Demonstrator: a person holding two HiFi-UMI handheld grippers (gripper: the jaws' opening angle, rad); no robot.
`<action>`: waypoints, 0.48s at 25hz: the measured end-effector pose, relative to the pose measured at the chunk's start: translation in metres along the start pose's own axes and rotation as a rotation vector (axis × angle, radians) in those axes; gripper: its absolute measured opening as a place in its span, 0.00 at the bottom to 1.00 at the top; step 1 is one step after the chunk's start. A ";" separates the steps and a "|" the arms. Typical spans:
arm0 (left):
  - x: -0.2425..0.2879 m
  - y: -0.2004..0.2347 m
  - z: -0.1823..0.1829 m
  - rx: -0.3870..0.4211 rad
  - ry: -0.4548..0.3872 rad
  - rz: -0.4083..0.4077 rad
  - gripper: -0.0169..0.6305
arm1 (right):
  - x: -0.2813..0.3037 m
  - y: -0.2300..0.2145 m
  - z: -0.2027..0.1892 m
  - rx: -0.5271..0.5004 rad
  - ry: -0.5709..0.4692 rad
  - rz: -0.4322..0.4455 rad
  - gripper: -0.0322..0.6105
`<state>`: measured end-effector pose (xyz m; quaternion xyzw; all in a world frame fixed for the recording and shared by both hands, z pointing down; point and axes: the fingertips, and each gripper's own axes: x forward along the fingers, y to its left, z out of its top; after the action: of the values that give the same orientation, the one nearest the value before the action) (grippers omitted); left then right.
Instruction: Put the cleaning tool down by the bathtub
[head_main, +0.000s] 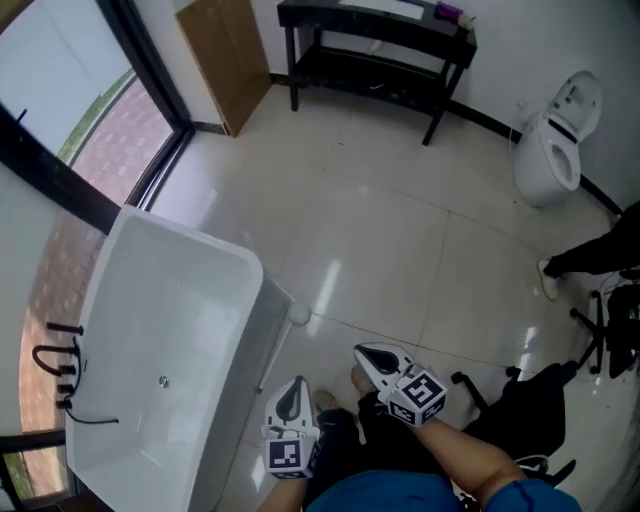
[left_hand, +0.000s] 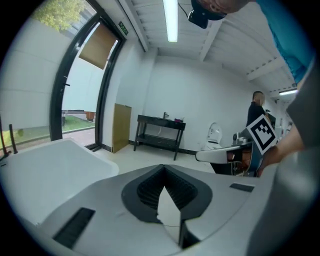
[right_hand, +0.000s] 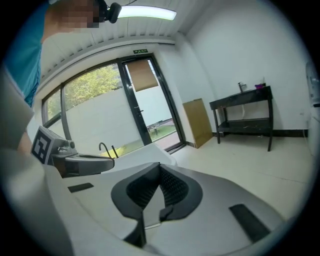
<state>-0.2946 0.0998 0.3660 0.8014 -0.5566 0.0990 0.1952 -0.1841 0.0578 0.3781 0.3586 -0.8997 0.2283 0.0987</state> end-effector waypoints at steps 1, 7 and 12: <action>0.000 -0.013 0.001 0.021 0.009 -0.034 0.03 | -0.018 -0.006 0.002 0.010 -0.009 -0.041 0.05; 0.009 -0.079 0.017 0.106 0.055 -0.153 0.03 | -0.116 -0.038 0.028 0.045 -0.110 -0.207 0.05; 0.035 -0.163 0.075 0.156 -0.033 -0.223 0.03 | -0.186 -0.061 0.069 0.011 -0.167 -0.235 0.05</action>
<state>-0.1343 0.0880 0.2783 0.8727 -0.4576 0.1064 0.1331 -0.0081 0.0972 0.2750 0.4799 -0.8553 0.1895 0.0478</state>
